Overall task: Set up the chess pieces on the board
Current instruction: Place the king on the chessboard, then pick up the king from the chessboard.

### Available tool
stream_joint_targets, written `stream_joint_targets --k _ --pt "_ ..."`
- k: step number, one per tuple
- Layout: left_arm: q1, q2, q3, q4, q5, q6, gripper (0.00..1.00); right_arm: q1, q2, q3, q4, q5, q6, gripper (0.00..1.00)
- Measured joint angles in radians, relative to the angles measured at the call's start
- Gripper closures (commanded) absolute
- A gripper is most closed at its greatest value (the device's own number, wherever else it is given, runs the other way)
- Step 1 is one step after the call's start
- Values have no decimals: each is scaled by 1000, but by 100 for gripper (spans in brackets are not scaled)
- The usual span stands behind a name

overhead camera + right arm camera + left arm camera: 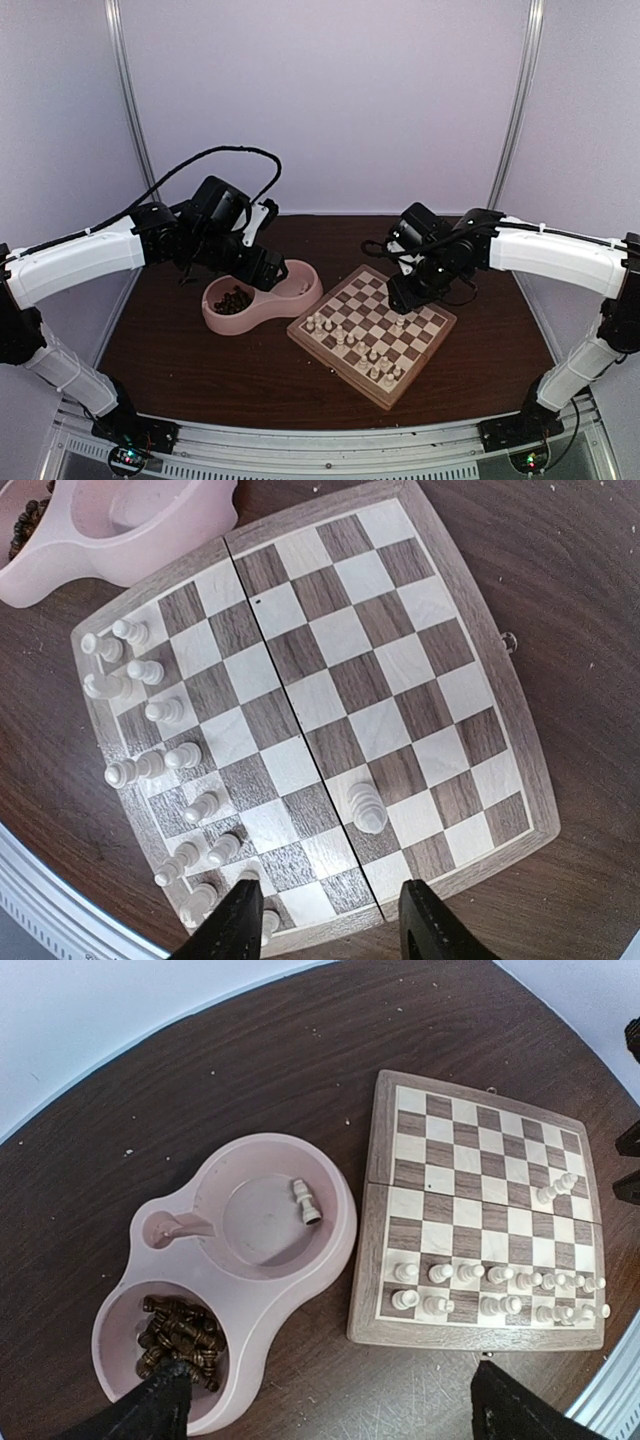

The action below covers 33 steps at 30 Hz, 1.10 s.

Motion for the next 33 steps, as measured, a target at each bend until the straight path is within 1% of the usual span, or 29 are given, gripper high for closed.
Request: stream_joint_targets --k 10,13,20,27,33 --pt "0 0 0 -20 35 -3 2 -23 105 11 -36 -24 -23 59" --pt "0 0 0 -21 37 -3 2 -32 112 11 -27 -28 -32 62" --pt "0 13 0 -21 50 -3 2 -55 139 11 -6 -39 -41 65" --pt "0 38 3 -31 53 -2 2 -62 174 11 2 -52 -44 72" --pt "0 47 30 -47 51 6 2 -64 188 11 11 -53 -53 73"
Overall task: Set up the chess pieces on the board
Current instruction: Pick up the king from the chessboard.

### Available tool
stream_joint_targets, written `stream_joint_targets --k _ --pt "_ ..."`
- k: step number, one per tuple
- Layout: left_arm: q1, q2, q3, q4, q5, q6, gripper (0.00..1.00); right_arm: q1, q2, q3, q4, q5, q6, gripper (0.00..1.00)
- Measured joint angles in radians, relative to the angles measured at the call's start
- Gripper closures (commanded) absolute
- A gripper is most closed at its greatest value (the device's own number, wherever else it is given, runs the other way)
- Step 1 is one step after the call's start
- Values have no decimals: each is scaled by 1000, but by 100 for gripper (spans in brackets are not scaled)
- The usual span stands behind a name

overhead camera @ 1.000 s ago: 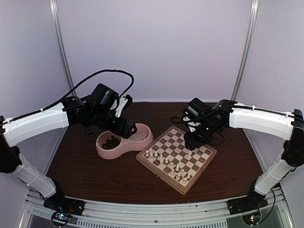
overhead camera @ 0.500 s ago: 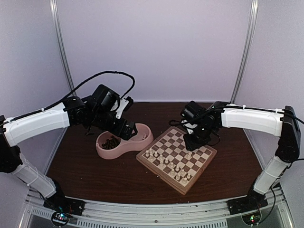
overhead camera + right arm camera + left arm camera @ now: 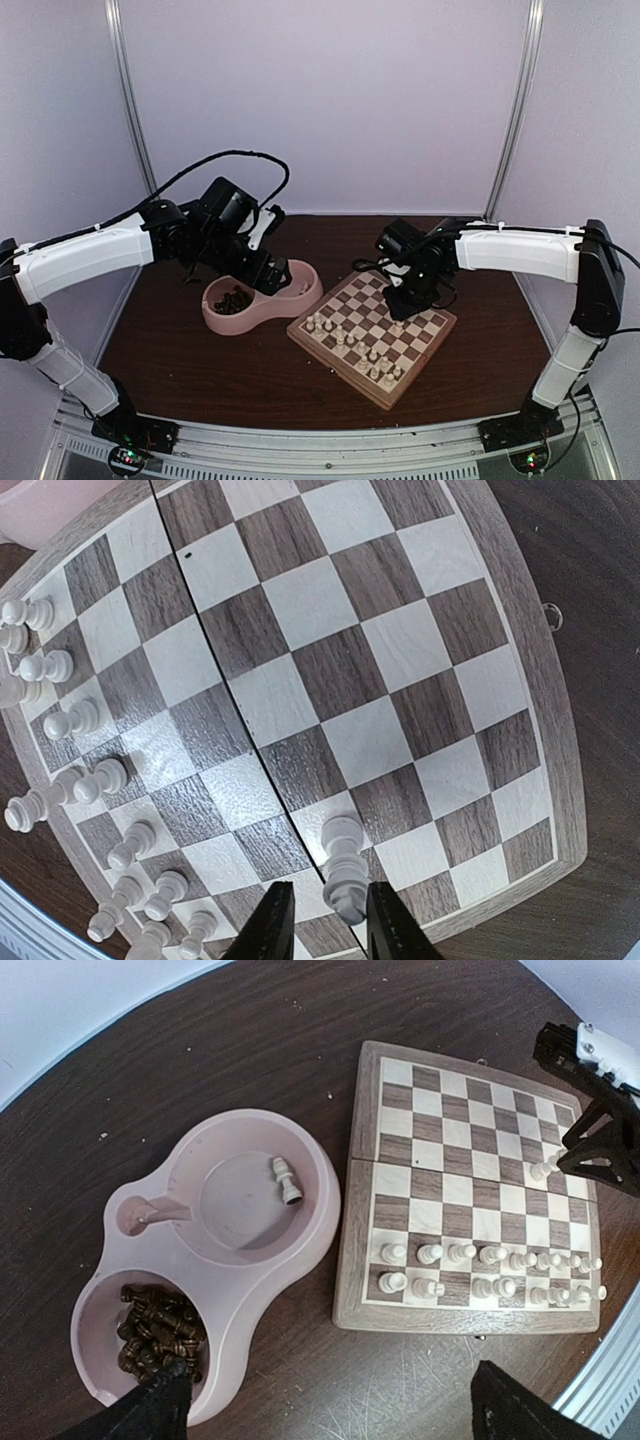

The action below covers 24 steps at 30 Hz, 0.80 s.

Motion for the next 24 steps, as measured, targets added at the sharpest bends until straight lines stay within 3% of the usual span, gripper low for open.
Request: stream_joint_targets --k 24 --pt "0 13 20 -8 0 13 2 -4 34 0 2 44 -26 75"
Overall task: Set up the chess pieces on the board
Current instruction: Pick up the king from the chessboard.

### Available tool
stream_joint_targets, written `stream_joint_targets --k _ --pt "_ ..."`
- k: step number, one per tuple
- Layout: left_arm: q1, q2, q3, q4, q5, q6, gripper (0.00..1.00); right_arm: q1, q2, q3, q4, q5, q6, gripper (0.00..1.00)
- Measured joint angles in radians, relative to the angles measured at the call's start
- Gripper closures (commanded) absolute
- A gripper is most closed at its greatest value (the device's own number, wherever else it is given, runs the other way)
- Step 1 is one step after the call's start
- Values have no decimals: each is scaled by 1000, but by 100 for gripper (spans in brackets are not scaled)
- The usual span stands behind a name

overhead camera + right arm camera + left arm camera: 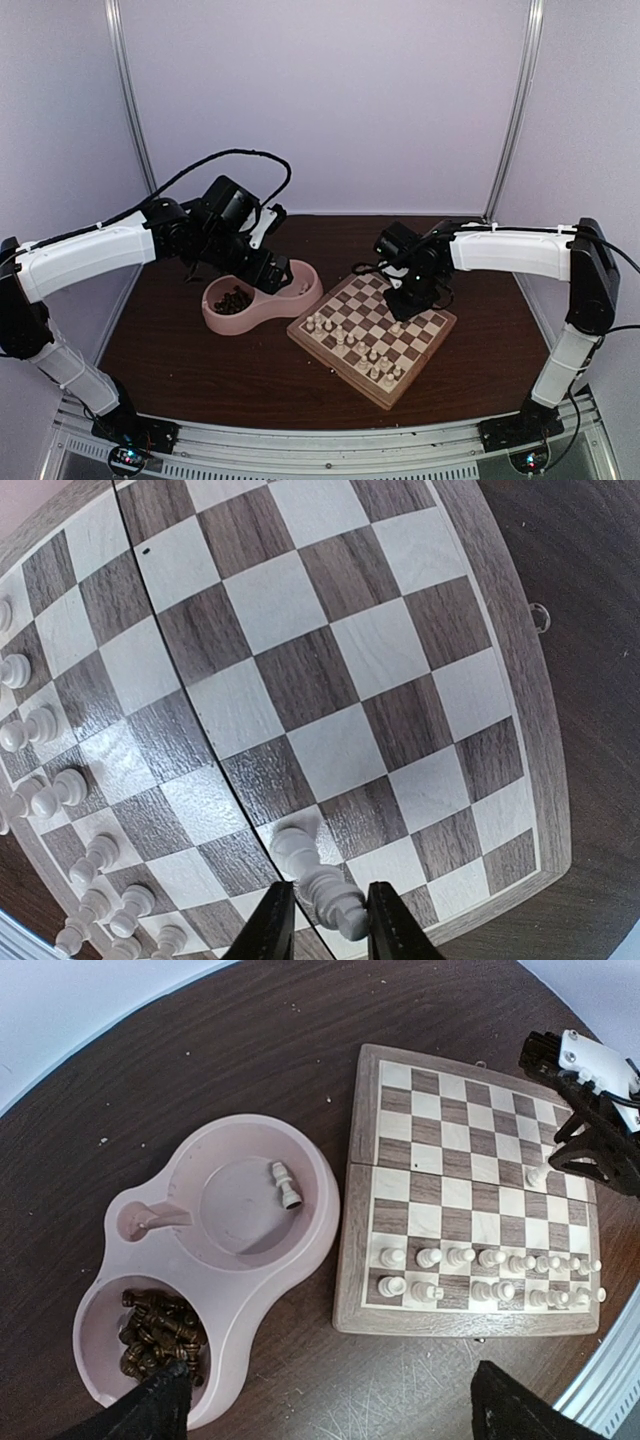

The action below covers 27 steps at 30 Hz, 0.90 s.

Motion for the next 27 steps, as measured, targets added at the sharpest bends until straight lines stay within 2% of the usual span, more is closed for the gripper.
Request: stream_joint_targets --k 10,15,27 --pt "0 0 5 0 0 1 2 0 8 -5 0 -2 -6 76" --pt "0 0 5 0 0 1 2 0 7 -5 0 -6 -4 85" --pt "0 0 5 0 0 0 2 17 -42 3 -10 -50 -41 86"
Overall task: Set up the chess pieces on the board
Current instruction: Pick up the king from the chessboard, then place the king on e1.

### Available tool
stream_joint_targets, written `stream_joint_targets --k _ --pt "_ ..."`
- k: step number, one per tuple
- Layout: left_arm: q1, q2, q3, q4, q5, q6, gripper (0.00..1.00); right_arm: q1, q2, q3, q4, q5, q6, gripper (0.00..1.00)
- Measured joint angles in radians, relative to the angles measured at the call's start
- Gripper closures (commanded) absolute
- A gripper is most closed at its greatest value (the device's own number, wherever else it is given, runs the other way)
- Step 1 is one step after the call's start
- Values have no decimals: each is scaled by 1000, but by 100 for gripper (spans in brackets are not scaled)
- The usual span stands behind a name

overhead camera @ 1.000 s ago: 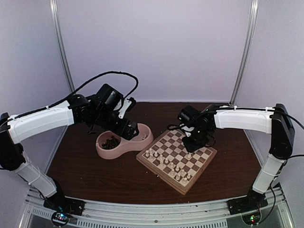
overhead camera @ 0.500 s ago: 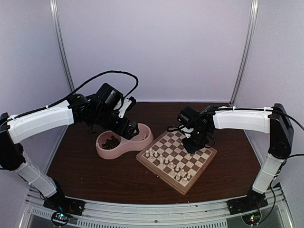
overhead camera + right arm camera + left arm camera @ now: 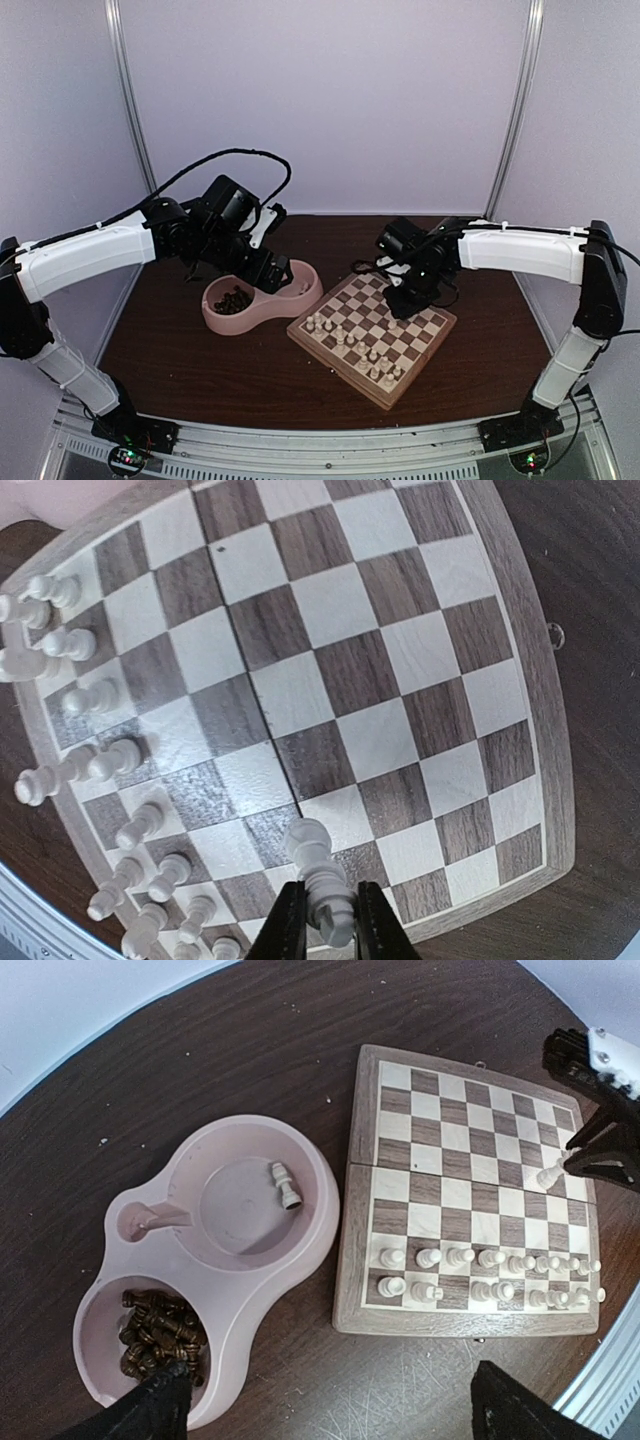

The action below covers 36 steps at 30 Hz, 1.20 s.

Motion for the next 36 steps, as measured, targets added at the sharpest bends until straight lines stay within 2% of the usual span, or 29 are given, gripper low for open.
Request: stream_joint_targets --k 7,16,36 --pt "0 0 0 -2 0 0 2 102 -79 55 4 -36 -58 86" --pt "0 0 0 -3 0 0 2 246 -40 101 8 -50 -124 86" --pt "6 -13 0 -14 -71 -27 2 312 119 194 -39 52 -127 87"
